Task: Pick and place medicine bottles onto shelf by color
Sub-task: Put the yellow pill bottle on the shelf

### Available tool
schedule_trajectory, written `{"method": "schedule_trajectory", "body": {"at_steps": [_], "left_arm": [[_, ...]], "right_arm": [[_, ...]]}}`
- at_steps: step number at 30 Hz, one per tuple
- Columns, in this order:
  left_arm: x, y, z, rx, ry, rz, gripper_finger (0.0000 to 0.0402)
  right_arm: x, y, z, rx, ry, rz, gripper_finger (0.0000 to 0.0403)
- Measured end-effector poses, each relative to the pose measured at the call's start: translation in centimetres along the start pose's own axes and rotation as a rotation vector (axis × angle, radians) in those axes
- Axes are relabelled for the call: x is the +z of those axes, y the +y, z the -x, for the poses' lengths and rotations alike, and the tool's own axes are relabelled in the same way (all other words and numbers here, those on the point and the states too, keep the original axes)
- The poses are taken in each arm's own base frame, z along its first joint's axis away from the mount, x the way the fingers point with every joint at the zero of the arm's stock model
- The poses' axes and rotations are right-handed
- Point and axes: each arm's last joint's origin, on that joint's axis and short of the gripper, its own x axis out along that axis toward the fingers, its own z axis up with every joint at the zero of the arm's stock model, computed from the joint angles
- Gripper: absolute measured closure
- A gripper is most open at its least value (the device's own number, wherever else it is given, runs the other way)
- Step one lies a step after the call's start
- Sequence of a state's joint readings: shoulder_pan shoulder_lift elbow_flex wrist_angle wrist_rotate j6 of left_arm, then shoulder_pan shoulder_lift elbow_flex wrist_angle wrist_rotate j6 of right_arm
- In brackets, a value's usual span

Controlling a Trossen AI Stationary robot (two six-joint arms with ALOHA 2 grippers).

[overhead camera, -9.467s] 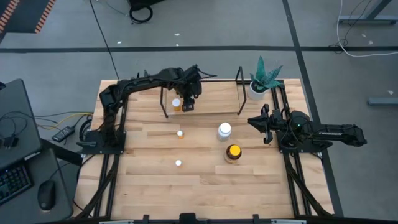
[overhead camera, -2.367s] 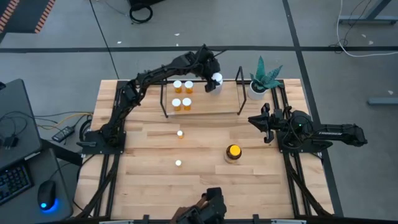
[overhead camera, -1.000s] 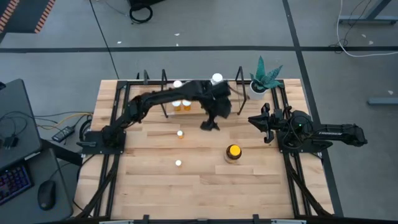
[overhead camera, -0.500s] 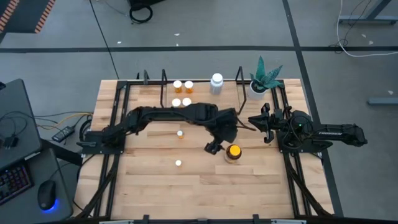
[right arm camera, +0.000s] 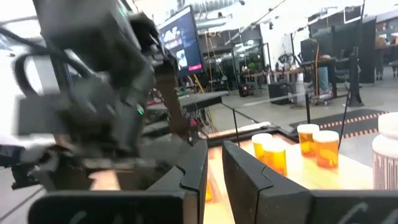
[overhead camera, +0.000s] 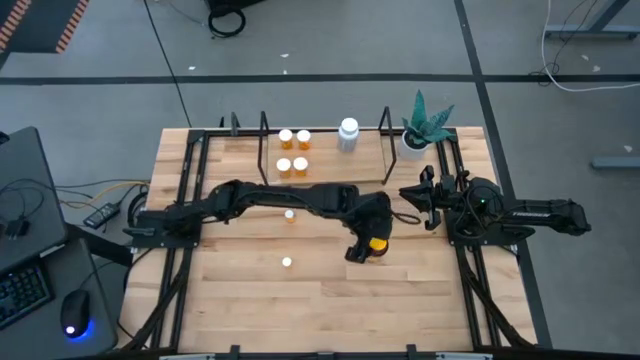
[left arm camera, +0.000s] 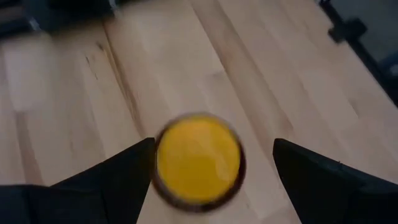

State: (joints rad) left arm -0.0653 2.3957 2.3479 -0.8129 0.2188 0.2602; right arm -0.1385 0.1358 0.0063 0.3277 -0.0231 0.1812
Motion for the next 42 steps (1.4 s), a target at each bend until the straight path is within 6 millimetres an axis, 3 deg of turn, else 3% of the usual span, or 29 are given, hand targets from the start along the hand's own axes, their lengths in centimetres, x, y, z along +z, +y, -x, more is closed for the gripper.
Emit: {"method": "schedule_trajectory", "body": {"at_steps": [11, 22, 26, 34, 39, 42], "left_arm": [[-0.6, -0.7, -2.5, 0.072, 0.033, 0.004, 0.0071], [-0.7, -0.6, -2.5, 0.071, 0.044, 0.026, 0.0074], [-0.7, -0.7, -2.5, 0.071, 0.044, 0.026, 0.0096], [-0.8, -0.5, -2.4, 0.069, 0.048, 0.016, 0.0181], [-1.0, 0.3, -1.4, 0.075, 0.080, 0.022, 0.0182], [-1.0, 1.3, 0.3, 0.094, 0.087, 0.041, 0.0180]], "right_arm": [[0.2, 0.0, 0.0, 0.000, -0.018, 0.001, 0.0346], [0.2, 0.0, 0.0, 0.001, -0.022, 0.001, 0.0346], [0.2, 0.0, 0.0, 0.000, -0.022, 0.001, 0.0346], [0.2, 0.0, 0.0, 0.000, -0.022, 0.000, 0.0346], [0.2, 0.0, 0.0, 0.000, -0.022, 0.000, 0.0346], [0.2, 0.0, 0.0, 0.000, -0.022, 0.001, 0.0346]]}}
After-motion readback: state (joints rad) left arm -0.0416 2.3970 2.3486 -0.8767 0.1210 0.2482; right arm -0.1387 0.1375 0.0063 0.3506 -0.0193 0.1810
